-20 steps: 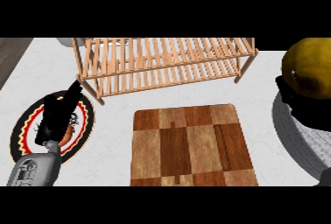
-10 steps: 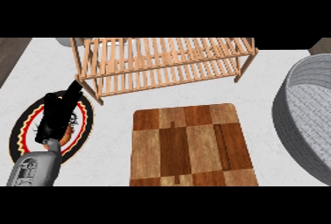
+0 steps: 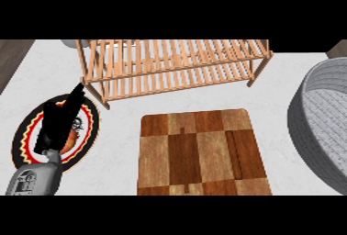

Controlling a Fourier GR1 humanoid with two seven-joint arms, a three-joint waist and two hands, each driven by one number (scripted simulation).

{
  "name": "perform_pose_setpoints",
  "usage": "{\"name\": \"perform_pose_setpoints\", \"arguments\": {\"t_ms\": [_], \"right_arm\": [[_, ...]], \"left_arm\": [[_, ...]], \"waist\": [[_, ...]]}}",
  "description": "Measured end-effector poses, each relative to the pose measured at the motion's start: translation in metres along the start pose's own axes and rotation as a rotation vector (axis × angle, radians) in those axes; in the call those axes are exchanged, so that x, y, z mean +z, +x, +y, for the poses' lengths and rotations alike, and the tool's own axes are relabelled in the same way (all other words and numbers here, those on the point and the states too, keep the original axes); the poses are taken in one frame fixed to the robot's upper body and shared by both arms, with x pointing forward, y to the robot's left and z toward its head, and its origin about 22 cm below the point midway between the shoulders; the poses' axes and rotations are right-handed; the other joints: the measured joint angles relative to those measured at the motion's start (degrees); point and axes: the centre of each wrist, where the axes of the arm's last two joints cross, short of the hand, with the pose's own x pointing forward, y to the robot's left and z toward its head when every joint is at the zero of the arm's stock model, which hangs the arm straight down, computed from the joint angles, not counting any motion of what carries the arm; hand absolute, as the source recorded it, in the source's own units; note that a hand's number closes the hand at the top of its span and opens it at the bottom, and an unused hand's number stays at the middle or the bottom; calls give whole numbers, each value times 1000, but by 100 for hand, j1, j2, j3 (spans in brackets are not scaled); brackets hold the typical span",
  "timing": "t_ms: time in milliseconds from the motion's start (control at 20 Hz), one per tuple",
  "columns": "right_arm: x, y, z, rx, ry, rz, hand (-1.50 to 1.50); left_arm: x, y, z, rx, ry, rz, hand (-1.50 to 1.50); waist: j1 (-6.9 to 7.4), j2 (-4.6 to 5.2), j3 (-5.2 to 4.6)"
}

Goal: Pick the lemon from the cutting board and place it in the basket

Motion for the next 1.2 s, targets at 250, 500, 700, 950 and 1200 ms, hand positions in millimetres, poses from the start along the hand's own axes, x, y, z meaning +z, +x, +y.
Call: {"name": "perform_pose_setpoints", "arguments": {"t_ms": [250,500,700,950,1200], "right_arm": [[-13,-31,11,-25,37,-32,150],[-20,-58,27,-16,71,-42,150],[-31,-78,56,-52,114,-30,150],[-41,-98,78,-183,169,50,-150],[-40,-111,101,-284,146,46,-150]], "left_arm": [[-2,1,-1,-1,1,-3,0],[-9,5,0,7,-1,1,0],[-12,4,-4,6,-13,3,0],[-13,4,-7,6,-10,3,0],[-9,3,-3,4,-13,11,0]], "waist": [[15,1,-1],[12,2,0],[27,8,-1],[41,9,0],[35,3,1]]}}
